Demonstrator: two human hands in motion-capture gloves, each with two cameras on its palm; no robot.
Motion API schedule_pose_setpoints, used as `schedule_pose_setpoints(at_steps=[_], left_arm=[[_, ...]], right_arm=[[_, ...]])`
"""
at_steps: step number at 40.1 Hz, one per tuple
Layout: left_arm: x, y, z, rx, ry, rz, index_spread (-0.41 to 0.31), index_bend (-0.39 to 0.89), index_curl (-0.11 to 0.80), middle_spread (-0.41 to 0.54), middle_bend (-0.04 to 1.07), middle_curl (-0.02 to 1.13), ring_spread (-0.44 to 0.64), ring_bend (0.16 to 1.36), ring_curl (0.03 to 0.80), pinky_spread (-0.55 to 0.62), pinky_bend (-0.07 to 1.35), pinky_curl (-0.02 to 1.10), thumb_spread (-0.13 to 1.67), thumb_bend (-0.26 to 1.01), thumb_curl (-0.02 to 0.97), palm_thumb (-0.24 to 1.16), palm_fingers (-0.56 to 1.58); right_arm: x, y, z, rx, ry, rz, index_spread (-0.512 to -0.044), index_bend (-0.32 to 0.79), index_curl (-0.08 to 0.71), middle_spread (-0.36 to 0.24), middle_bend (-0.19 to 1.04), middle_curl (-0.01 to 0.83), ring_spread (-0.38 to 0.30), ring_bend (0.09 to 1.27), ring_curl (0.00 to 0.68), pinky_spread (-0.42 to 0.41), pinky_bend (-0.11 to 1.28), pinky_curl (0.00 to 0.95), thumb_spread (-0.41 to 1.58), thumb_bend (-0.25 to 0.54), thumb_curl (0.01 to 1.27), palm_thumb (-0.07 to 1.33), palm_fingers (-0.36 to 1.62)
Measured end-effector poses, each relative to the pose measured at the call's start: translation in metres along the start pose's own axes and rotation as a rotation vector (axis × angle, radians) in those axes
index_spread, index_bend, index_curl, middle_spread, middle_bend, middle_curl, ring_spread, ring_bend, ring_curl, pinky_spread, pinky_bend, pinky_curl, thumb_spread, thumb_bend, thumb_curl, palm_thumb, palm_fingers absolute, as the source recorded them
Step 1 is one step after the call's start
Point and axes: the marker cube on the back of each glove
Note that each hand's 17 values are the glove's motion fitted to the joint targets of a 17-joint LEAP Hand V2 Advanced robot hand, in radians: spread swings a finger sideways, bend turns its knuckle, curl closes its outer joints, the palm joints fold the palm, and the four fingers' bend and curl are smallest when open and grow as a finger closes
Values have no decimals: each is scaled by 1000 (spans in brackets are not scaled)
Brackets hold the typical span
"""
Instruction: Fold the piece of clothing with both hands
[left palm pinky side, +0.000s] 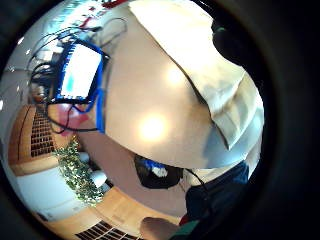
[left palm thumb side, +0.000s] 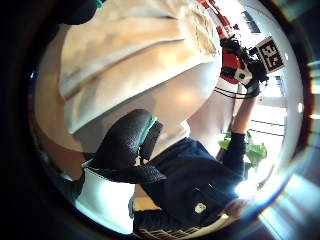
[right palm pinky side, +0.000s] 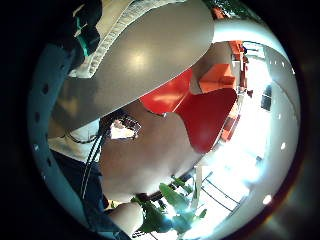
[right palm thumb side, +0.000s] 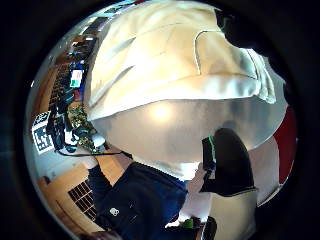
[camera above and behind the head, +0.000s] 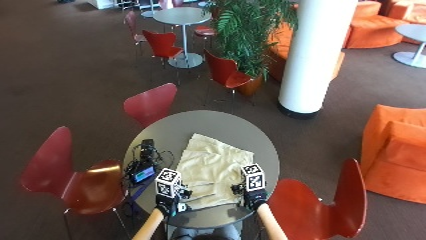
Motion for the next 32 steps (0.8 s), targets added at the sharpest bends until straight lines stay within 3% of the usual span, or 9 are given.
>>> schedule_pose_setpoints(at_steps=[1,5,12,16,22,28,32], left_arm=[[1,0,0,-8,-1,3,-64,261,78,-22,235,65,7,394,80,22,290,79,410,116,64,213,643],[17,17,-12,-87,47,40,-97,230,135,-56,283,165,-5,406,163,26,283,152,614,99,103,238,653],[9,9,9,-69,71,2,-150,170,193,-128,349,251,-108,430,231,-90,320,231,813,88,166,315,885],[13,15,5,-19,75,8,-168,171,229,-147,339,288,-137,410,260,-133,323,268,893,78,195,352,911],[4,-4,30,105,-38,4,-213,176,277,-199,321,327,-219,386,292,-225,366,319,966,149,279,548,1092],[14,18,35,134,-82,24,-250,207,330,-240,322,369,-278,360,321,-287,402,361,883,159,366,694,1194],[24,43,32,105,-71,48,-263,221,359,-255,328,391,-296,358,338,-306,404,377,844,139,407,736,1217]], right_arm=[[-2,3,-3,2,1,-2,-175,173,50,-63,212,58,-68,396,78,-22,490,111,381,360,119,555,719],[-7,16,-12,-46,16,18,-250,170,138,-90,182,111,-86,409,167,-9,533,199,586,396,176,654,653],[-2,7,3,-119,-38,49,-310,143,190,-118,167,166,-107,422,230,-2,579,263,786,446,263,793,618],[0,0,5,-40,-68,48,-325,140,206,-135,159,187,-119,431,251,-19,593,283,862,457,300,838,609],[0,4,7,7,-27,23,-340,157,237,-189,160,214,-186,458,282,-123,615,301,945,451,334,881,768],[3,-18,45,108,117,-4,-333,177,274,-229,159,244,-235,494,318,-243,620,315,987,408,342,891,1020],[1,-9,54,172,180,-47,-322,163,299,-237,178,272,-253,527,354,-286,589,327,1008,377,347,892,1119]])
